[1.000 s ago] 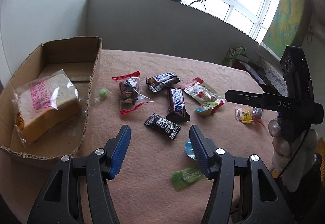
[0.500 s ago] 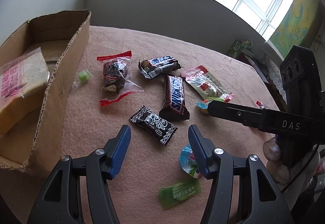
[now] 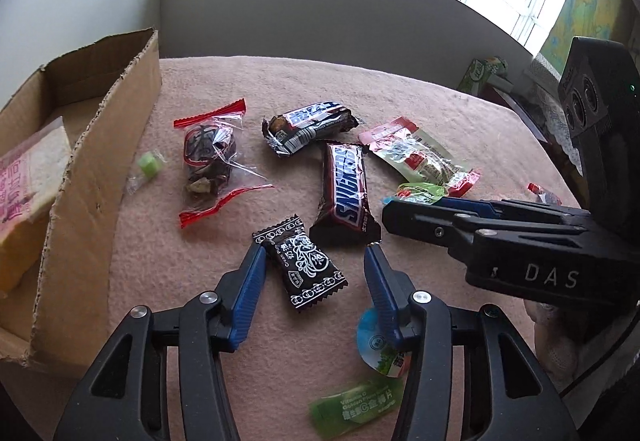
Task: Organize snacks
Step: 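Grasp the black candy packet with the left gripper while the right grasps the green-lidded jelly cup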
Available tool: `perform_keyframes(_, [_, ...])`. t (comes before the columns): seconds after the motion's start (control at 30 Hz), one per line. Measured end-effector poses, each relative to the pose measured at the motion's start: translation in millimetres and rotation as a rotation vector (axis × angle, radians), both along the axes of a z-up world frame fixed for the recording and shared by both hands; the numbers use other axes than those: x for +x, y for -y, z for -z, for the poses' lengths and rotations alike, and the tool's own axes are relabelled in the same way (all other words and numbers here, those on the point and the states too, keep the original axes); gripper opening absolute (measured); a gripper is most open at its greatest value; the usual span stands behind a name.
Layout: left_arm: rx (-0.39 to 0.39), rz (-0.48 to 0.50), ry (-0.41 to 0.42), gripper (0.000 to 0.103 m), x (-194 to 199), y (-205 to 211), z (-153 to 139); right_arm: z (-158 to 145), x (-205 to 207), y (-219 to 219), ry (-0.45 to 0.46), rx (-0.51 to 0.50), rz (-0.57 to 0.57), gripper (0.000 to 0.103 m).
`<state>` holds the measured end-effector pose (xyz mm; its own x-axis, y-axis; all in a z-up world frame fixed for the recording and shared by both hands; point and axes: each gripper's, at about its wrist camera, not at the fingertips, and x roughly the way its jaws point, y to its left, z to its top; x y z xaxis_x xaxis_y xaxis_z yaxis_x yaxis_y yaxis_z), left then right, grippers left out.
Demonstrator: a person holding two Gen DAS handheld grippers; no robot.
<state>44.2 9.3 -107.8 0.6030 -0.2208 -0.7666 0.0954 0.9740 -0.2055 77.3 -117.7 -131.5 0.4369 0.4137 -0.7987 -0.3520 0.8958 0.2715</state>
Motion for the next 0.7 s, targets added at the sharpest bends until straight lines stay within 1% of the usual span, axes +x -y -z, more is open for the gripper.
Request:
perform_keyframes(0.03, [0.001, -0.005, 0.001, 0.044, -0.1, -0.9, 0.3, -0.6, -1.1, -1.7, 0.012, -0.017, 0.000, 0.041])
perform_keyframes(0.13, [0.014, -0.013, 0.005, 0.037, -0.2, -1.8, 0.5, 0.5, -0.5, 0.9, 0.011, -0.017, 0.003, 0.036])
perform_keyframes(0.23, [0.028, -0.010, 0.011, 0.031, -1.6, -1.2, 0.8, 1.4, 0.2, 4.9, 0.007, 0.002, 0.002, 0.034])
perform_keyframes(0.33, [0.046, -0.006, 0.017, 0.025, -3.3, -1.8, 1.5, 1.2, -0.6, 6.3, 0.011, 0.000, 0.000, 0.034])
perform_keyframes(0.47, [0.041, -0.004, 0.019, 0.025, -2.9, -4.4, 1.1, -0.2, -1.2, 7.6, 0.013, 0.005, 0.002, 0.032])
perform_keyframes(0.7, [0.041, -0.005, 0.030, 0.024, -6.3, -4.9, -0.6, -7.4, -4.1, 17.2, 0.019, 0.047, 0.019, 0.031])
